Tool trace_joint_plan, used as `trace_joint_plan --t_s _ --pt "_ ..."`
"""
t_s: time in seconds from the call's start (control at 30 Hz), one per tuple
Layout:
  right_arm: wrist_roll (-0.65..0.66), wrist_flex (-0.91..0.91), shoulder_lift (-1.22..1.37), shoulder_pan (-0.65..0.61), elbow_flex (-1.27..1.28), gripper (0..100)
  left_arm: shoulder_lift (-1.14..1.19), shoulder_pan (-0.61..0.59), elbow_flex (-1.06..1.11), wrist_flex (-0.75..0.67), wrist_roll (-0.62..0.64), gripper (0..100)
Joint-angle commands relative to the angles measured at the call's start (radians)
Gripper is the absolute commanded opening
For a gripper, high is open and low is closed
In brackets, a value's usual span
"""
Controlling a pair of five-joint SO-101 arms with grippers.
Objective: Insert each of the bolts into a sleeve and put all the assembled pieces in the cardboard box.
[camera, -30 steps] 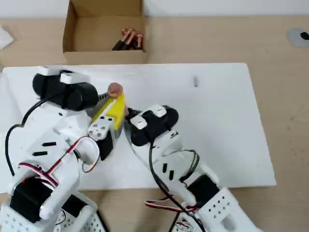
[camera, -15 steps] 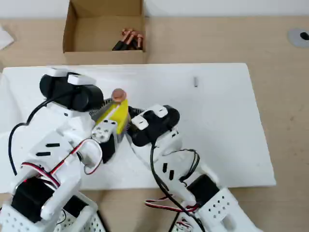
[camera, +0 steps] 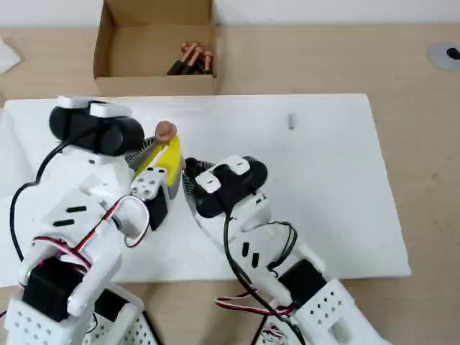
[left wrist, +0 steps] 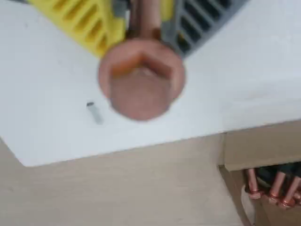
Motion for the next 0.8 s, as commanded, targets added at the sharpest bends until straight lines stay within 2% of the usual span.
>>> trace_joint_plan --t_s 0.0,0.13,0.47,0.77 --pt "-0.011 -0.023 -0.024 -0.015 -0.008 0.9 -0.001 -0.015 0.017 -0.054 0.011 1" --pt "-0.034 -0.023 -0.024 -0.015 -0.008 0.9 -0.001 -0.015 0.04 -0.103 0.011 1" --pt "-0.044 -0.021 -0.024 -0.015 -0.008 0.9 -0.001 -0.015 0.044 -0.107 0.011 1" --pt "-0.043 -0.021 -0.024 -0.015 -0.008 0.9 -0.001 -0.015 0.121 -0.193 0.011 1"
